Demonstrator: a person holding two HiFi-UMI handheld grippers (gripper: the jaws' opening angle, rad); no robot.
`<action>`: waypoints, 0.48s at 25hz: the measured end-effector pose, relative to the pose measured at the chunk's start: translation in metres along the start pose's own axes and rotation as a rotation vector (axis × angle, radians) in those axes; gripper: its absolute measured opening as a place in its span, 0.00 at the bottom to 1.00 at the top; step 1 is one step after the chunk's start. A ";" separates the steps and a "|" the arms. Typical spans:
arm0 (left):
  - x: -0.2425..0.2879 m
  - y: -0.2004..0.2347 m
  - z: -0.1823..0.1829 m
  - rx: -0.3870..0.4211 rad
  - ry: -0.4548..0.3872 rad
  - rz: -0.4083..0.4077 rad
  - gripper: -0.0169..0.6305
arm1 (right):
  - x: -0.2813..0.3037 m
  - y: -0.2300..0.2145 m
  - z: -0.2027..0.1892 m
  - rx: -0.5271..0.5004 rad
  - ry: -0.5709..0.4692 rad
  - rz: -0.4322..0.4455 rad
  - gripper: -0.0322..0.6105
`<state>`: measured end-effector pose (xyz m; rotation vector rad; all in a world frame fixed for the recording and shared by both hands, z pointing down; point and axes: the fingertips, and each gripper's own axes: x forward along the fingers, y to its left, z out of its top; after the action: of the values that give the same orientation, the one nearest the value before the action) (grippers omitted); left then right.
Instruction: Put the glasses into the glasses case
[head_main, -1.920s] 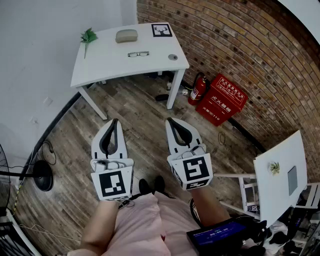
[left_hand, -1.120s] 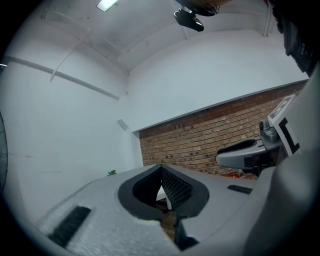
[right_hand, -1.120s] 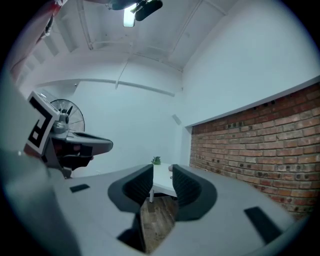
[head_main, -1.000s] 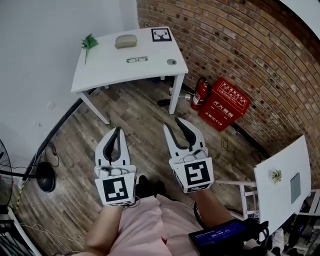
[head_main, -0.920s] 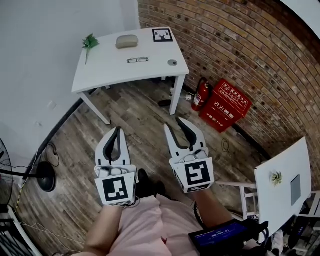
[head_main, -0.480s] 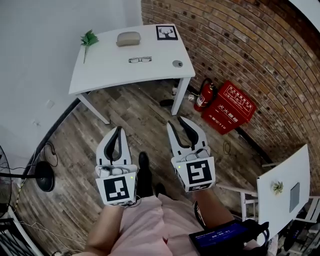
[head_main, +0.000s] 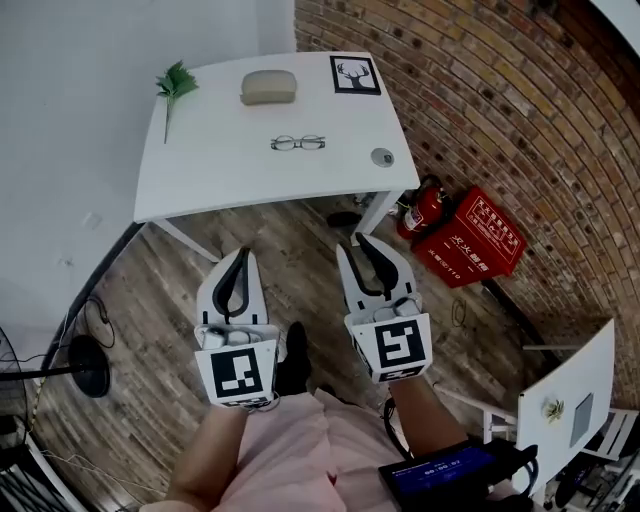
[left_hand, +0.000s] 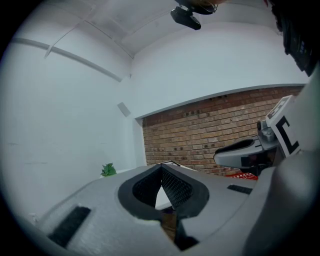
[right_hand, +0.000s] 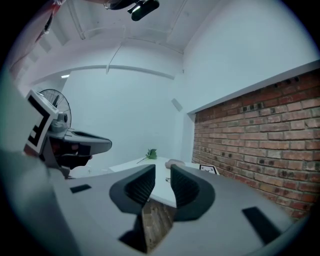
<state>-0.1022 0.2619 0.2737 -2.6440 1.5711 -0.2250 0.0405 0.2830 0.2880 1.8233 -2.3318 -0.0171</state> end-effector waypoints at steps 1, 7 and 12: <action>0.011 0.007 0.005 0.002 -0.007 -0.004 0.04 | 0.012 -0.002 0.007 -0.002 -0.007 -0.003 0.21; 0.066 0.041 0.029 0.031 -0.058 -0.031 0.04 | 0.071 -0.019 0.041 -0.027 -0.059 -0.035 0.18; 0.093 0.052 0.030 0.056 -0.079 -0.054 0.04 | 0.093 -0.027 0.048 -0.035 -0.066 -0.045 0.17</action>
<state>-0.0987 0.1546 0.2461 -2.6204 1.4502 -0.1622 0.0376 0.1815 0.2503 1.8860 -2.3176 -0.1247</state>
